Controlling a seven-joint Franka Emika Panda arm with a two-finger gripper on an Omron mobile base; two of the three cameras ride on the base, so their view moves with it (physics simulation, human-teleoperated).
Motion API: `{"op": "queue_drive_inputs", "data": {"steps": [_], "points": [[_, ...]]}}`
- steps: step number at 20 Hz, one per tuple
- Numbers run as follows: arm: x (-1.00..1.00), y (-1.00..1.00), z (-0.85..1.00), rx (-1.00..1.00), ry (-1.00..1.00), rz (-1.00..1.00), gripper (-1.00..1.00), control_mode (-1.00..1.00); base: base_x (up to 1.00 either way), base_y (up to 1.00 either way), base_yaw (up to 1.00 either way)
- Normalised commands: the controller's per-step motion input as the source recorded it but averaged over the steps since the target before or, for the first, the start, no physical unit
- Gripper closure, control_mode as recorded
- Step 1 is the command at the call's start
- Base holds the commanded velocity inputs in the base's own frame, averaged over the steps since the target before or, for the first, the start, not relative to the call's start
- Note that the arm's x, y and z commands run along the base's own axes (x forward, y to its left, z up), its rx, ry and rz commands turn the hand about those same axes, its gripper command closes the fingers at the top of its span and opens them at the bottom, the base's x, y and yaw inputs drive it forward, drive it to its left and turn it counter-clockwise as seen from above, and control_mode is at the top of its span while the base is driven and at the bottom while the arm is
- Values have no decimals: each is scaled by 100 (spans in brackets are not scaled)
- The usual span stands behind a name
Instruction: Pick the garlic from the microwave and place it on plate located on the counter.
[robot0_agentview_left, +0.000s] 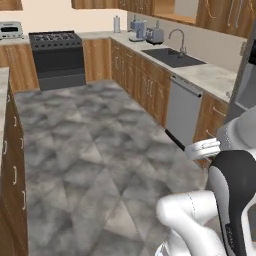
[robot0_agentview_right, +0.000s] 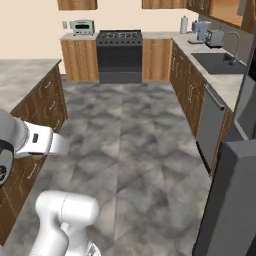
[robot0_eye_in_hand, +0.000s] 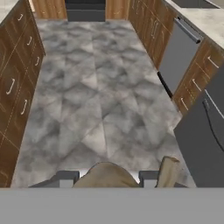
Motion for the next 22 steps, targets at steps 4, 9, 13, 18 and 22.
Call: {"op": "queue_drive_inputs", "data": {"steps": [4,9,13,18,22], "points": [[0,0,0,0,0,0,100,100,100,0,0],[0,0,0,0,0,0,100,100,100,-29,1],[0,0,0,0,0,0,100,100,100,-39,4],[0,0,0,0,0,0,100,100,100,-48,-1],[0,0,0,0,0,0,100,100,85,5,-41]]}}
